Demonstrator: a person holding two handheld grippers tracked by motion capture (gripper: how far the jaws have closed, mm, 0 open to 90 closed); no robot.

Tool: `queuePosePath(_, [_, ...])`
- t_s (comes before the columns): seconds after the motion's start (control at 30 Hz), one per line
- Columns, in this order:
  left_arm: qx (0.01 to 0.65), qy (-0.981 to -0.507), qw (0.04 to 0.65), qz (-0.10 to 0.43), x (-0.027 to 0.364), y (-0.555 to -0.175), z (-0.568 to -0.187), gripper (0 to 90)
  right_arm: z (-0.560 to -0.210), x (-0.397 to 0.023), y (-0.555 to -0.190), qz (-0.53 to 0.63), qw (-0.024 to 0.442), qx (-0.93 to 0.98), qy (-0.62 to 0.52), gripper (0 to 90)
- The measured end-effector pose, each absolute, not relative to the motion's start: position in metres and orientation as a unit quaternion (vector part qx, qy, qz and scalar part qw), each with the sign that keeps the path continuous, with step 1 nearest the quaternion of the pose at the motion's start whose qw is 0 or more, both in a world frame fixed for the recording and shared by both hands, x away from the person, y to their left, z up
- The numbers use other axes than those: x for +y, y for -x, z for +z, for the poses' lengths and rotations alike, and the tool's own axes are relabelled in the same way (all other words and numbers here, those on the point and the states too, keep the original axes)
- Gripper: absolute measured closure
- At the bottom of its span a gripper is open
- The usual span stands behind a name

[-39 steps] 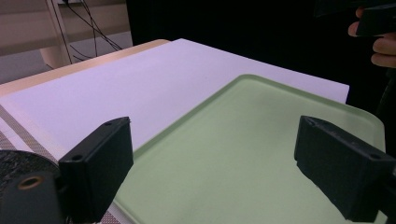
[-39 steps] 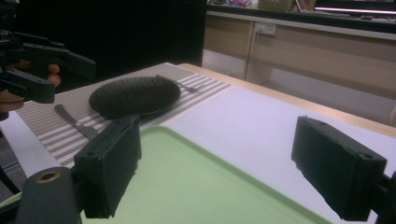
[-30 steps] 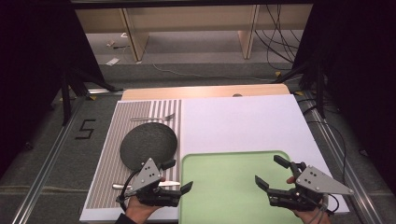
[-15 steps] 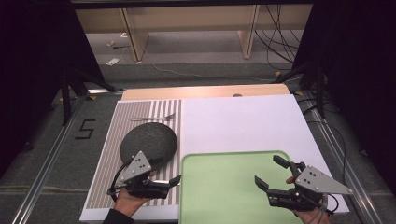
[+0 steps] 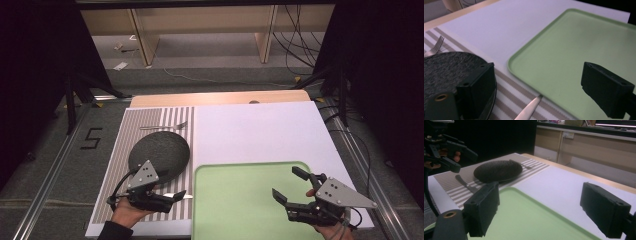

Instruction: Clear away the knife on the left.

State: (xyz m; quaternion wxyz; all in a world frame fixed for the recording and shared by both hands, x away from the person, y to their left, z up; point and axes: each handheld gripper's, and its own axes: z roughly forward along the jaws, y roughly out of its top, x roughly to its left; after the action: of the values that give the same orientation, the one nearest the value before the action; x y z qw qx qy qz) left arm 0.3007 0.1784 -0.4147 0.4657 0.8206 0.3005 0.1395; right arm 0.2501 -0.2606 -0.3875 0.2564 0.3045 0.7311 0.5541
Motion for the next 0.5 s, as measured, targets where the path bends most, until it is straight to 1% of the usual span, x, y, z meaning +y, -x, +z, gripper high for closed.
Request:
queuePosePath(0.23, [0.308,-0.842,0.423,0.128,0.196,-0.303,-0.412,14.2,-0.387,-0.26,-0.25,0.554,0.256,0.731,-0.304,16.8])
queuePosePath(0.4, [0.307,-0.872,0.36,0.126,0.204,-0.304,-0.415,14.9,-0.388,-0.26,-0.25,0.554,0.257,0.732,-0.304,16.8])
queuePosePath(0.43, [0.303,-0.884,0.332,0.129,0.204,-0.304,-0.418,15.7,-0.388,-0.26,-0.251,0.553,0.257,0.732,-0.304,16.8])
queuePosePath(0.47, [0.303,-0.884,0.332,0.129,0.204,-0.304,-0.418,16.3,-0.388,-0.26,-0.251,0.553,0.257,0.732,-0.304,16.8])
queuePosePath(0.5, [0.298,-0.892,0.315,0.13,0.204,-0.304,-0.419,16.3,-0.388,-0.26,-0.251,0.553,0.257,0.732,-0.305,16.8])
